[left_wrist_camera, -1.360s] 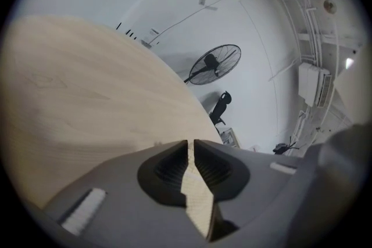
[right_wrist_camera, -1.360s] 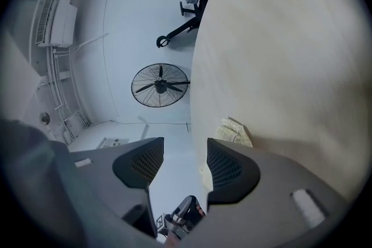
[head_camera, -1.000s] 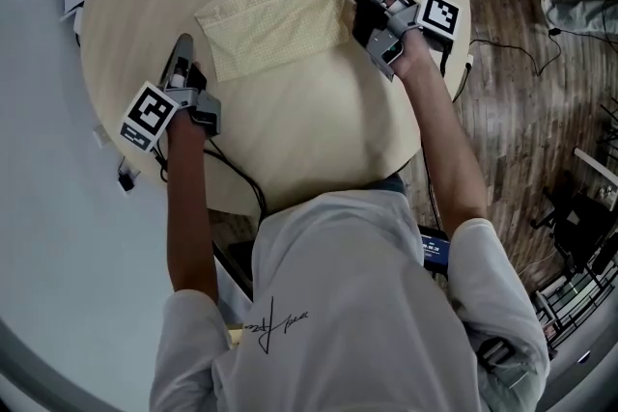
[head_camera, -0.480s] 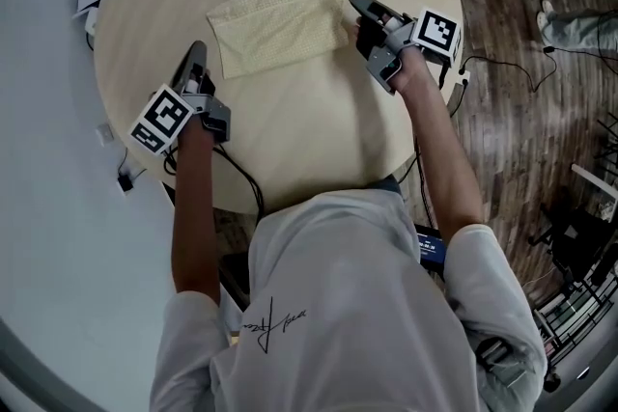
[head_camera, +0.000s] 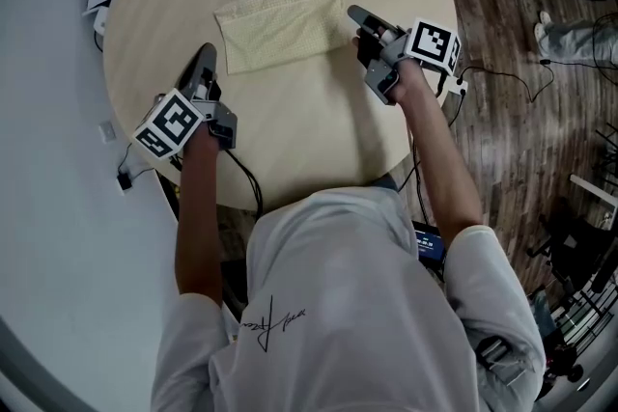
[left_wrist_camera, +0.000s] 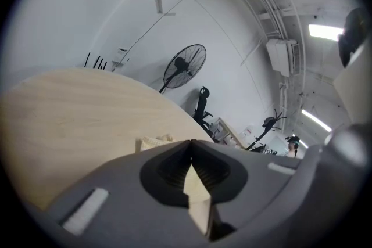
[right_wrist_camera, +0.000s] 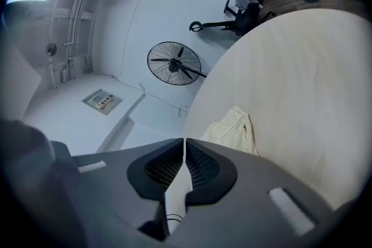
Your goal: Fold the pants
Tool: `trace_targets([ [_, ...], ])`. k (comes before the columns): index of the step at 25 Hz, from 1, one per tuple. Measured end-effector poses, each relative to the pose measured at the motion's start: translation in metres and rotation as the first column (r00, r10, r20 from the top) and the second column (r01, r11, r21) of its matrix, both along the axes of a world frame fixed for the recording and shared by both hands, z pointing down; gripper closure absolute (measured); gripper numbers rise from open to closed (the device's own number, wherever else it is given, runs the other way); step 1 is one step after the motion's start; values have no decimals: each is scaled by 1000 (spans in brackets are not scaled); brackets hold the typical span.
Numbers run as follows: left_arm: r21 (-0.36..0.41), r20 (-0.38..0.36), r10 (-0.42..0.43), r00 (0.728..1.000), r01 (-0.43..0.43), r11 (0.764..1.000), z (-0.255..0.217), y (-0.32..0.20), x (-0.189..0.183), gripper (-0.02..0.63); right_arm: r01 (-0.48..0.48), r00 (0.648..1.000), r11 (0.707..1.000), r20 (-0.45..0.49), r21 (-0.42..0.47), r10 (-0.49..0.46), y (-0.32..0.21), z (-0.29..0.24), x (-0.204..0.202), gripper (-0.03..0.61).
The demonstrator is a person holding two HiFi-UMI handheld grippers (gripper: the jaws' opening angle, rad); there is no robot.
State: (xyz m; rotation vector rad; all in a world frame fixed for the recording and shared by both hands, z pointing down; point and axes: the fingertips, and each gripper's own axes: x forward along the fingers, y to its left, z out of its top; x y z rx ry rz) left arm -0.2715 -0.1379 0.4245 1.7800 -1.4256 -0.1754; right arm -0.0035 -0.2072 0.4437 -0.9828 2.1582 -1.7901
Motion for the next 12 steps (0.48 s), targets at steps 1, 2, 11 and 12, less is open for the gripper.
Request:
trace_targets([
  [1, 7, 10, 4, 1000, -4, 1000, -2, 2, 0, 557, 4, 1000, 1000, -3, 12, -4, 1, -2, 0, 568],
  [2, 13, 23, 5, 1000, -5, 1000, -5, 4, 0, 557, 4, 1000, 1000, -11, 19, -4, 3, -5, 0, 569],
  [11, 38, 121, -10, 993, 6, 999, -24, 64, 11, 557, 39, 999, 996, -41, 82, -36, 61, -37, 11, 577],
  [12, 42, 120, -9, 993, 4, 999, -26, 67, 13, 557, 55, 997, 994, -56, 97, -50, 66, -40, 9, 577],
])
